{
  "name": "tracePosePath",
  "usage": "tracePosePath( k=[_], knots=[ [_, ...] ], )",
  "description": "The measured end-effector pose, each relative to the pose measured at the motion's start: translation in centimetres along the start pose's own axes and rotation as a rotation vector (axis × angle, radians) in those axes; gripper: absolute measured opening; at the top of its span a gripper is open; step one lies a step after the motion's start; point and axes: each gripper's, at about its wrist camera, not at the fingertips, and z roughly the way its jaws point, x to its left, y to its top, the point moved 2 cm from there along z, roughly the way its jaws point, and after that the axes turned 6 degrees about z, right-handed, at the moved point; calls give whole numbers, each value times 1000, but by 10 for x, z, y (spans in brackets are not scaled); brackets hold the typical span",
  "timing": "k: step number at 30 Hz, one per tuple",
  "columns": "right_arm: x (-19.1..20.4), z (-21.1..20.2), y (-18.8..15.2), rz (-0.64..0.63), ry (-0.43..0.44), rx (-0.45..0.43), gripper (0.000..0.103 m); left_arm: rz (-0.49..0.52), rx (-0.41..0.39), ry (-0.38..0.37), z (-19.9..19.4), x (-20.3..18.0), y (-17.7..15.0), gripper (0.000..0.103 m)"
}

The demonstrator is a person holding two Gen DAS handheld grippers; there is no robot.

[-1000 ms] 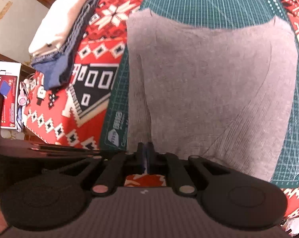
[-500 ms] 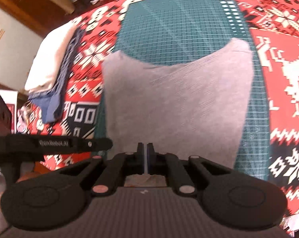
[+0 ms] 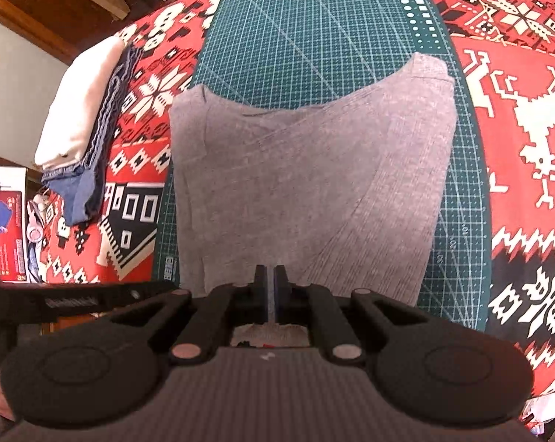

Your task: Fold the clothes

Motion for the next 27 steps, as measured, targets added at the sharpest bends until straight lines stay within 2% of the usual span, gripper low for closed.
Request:
tracePosePath(
  k=[7,12,17,27],
  knots=[
    [-12,-4,18,32,-4,-11,5,-29,-124,35,-1,3,68,4],
    [-19,-4,29,39,-7,-8,5,-54,-134,60,12,7,100,4],
    [-26,-2,37,58,-2,-5,5,-32,-94,70,20,1,93,4],
    [-30,-2,34,64,10,9,5,-31,-10,47,24,-5,43,4]
  ],
)
